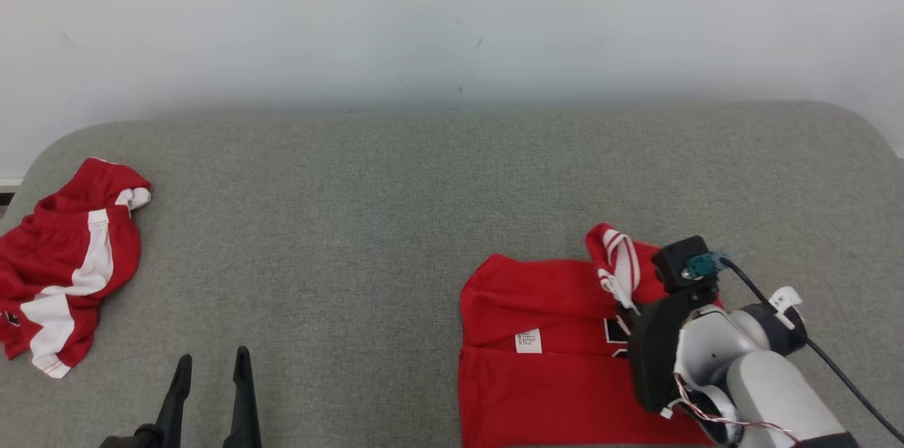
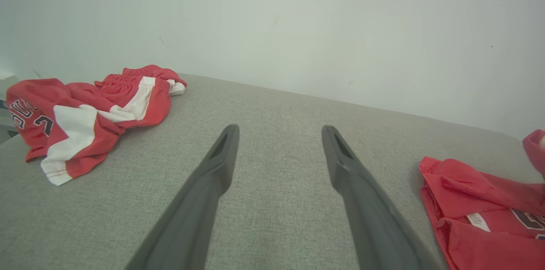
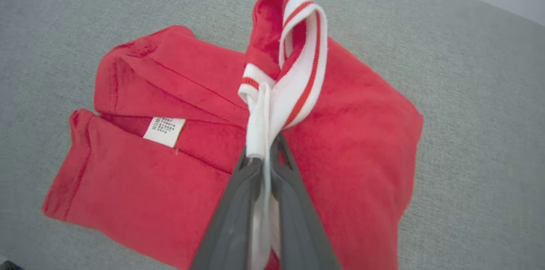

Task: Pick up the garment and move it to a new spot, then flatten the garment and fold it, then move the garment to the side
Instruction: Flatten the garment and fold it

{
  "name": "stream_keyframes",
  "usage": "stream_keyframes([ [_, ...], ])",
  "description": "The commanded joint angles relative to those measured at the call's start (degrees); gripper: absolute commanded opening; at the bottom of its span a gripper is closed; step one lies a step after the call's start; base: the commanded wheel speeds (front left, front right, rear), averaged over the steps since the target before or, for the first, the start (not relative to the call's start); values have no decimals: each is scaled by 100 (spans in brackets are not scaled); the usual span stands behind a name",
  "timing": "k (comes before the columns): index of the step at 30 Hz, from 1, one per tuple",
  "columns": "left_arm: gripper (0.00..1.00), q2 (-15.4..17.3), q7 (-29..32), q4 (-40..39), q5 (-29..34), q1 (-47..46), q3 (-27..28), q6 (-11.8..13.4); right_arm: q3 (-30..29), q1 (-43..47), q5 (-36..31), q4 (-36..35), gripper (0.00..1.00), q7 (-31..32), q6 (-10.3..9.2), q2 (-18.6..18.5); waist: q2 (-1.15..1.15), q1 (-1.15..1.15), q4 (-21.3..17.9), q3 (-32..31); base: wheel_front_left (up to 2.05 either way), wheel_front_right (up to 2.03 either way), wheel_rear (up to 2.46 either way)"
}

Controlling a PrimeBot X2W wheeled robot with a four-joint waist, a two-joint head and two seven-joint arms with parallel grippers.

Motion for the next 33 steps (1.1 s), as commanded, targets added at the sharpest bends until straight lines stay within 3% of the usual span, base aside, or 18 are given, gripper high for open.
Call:
stream_keyframes([
  [1,100,-1,-2,-3,-12,42,-20,11,128,-150,118,139,0,-14,-15,147,0,0,61,41,0,0,0],
  [8,100,-1,-1,25,-11,-124,-112,-29,557,-655,273,863,0,-218,-15,622,0,0,277,215,0,0,0],
  [21,100,-1,-2,97,-67,-244,-199,16,1010,-1168,595,1872,0,-664,-15,980,0,0,452,311,0,0,0],
  [22,100,-1,-2,100,-70,-239,-193,22,1044,-1186,631,1926,9,-685,-15,998,0,0,452,299,0,0,0],
  [23,100,-1,-2,103,-71,-229,-190,28,1079,-1191,703,1982,45,-698,-15,1014,0,0,446,282,0,0,0],
  [24,100,0,-2,104,-71,-211,-180,30,1105,-1192,770,2025,89,-709,-15,1023,0,0,435,262,0,0,0],
  [25,100,-1,-2,103,-69,-190,-171,35,1132,-1206,825,2050,100,-750,-15,1026,0,0,421,246,0,0,0],
  [33,100,0,-2,122,-46,-74,-112,41,1282,-1134,1545,1779,100,-1112,-15,1053,0,0,266,32,0,0,0],
])
